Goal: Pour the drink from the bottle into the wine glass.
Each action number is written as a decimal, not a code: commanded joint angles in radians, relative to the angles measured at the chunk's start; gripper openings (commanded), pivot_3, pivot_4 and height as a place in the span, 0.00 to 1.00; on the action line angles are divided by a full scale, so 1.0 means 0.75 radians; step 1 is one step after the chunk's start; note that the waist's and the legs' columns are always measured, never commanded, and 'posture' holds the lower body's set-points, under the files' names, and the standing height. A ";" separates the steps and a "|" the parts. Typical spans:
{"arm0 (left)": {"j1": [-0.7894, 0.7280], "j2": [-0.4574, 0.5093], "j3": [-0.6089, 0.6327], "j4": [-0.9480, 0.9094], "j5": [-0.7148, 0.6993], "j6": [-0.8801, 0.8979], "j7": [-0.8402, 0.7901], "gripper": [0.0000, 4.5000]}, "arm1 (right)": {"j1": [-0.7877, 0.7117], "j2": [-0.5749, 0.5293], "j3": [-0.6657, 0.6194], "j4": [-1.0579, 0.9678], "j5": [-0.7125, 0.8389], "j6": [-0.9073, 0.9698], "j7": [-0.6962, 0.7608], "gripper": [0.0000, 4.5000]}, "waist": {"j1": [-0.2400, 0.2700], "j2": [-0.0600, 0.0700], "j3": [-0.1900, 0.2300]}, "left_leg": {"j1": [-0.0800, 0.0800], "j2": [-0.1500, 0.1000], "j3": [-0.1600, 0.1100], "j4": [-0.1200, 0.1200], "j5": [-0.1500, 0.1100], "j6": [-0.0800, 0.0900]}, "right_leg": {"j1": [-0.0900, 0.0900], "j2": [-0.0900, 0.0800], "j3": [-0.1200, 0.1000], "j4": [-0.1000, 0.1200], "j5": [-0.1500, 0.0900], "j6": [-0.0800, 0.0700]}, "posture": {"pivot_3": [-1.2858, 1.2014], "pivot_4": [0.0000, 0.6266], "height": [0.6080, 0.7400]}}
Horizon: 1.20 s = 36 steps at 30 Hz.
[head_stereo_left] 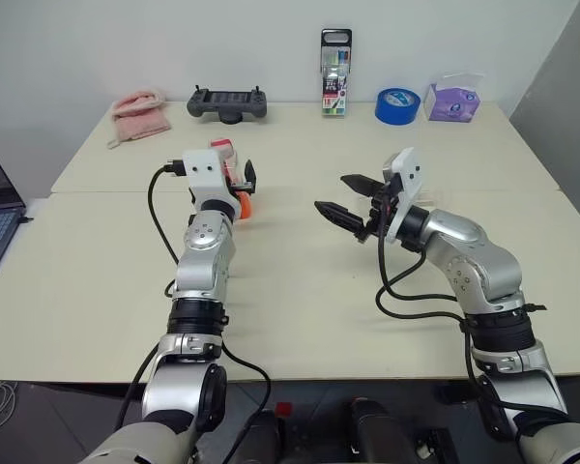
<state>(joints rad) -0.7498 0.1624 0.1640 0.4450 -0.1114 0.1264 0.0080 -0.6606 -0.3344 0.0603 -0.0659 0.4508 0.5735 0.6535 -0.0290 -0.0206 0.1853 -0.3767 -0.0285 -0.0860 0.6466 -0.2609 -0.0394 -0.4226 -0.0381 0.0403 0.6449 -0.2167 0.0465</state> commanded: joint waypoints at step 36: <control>0.208 0.372 -0.341 -0.903 -0.523 0.457 -1.097 0.42 | -0.257 -0.252 -0.226 -0.519 0.558 0.803 -0.051 1.00 | -0.005 0.000 0.000 | -0.012 0.006 0.000 0.002 0.000 0.000 | -0.012 -0.001 0.002 0.003 0.002 -0.001 | 0.52 0.24 1.00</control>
<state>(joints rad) -0.5876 0.4391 -0.0954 -0.1739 -0.4937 0.4698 -0.8054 -0.8250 -0.5094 -0.0868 -0.4161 0.8171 1.1461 0.6072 -0.0331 -0.0207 0.1856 -0.3840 -0.0238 -0.0856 0.6483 -0.2608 -0.0392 -0.4297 -0.0383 0.0413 0.6467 -0.2155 0.0456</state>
